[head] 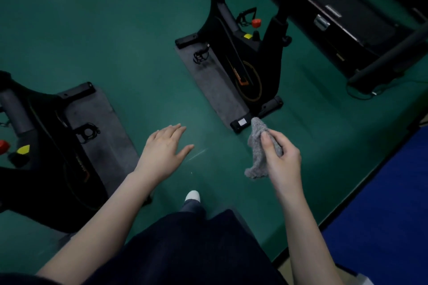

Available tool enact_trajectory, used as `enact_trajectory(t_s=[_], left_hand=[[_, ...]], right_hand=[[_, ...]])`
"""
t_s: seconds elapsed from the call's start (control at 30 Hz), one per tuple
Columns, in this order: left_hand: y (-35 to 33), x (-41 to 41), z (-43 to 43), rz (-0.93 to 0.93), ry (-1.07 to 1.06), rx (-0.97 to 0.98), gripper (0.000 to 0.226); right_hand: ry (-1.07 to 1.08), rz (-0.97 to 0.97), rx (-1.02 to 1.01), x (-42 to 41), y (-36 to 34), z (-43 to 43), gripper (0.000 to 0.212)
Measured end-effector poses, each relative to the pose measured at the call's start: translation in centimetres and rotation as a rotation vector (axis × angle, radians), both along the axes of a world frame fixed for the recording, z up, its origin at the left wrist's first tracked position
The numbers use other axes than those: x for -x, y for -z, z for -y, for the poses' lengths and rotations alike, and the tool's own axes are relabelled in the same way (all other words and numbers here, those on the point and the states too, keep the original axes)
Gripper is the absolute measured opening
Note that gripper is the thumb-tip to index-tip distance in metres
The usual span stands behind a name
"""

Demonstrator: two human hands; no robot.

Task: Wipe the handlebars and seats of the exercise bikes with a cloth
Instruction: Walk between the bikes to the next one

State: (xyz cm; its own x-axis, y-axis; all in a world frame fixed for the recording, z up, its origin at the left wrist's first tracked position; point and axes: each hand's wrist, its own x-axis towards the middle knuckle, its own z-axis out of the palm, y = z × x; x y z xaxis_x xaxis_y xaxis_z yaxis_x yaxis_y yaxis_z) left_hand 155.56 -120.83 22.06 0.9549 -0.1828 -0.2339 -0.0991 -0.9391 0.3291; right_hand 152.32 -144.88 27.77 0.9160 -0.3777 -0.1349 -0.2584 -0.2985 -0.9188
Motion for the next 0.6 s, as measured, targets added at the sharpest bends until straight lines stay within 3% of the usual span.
enact_trajectory(t_s=[0.6], left_hand=[[-0.2, -8.9, -2.7, -0.095, -0.632, -0.053, 0.061]], right_hand=[[-0.688, 0.033, 0.016, -26.8, 0.4, -5.2, 0.012]])
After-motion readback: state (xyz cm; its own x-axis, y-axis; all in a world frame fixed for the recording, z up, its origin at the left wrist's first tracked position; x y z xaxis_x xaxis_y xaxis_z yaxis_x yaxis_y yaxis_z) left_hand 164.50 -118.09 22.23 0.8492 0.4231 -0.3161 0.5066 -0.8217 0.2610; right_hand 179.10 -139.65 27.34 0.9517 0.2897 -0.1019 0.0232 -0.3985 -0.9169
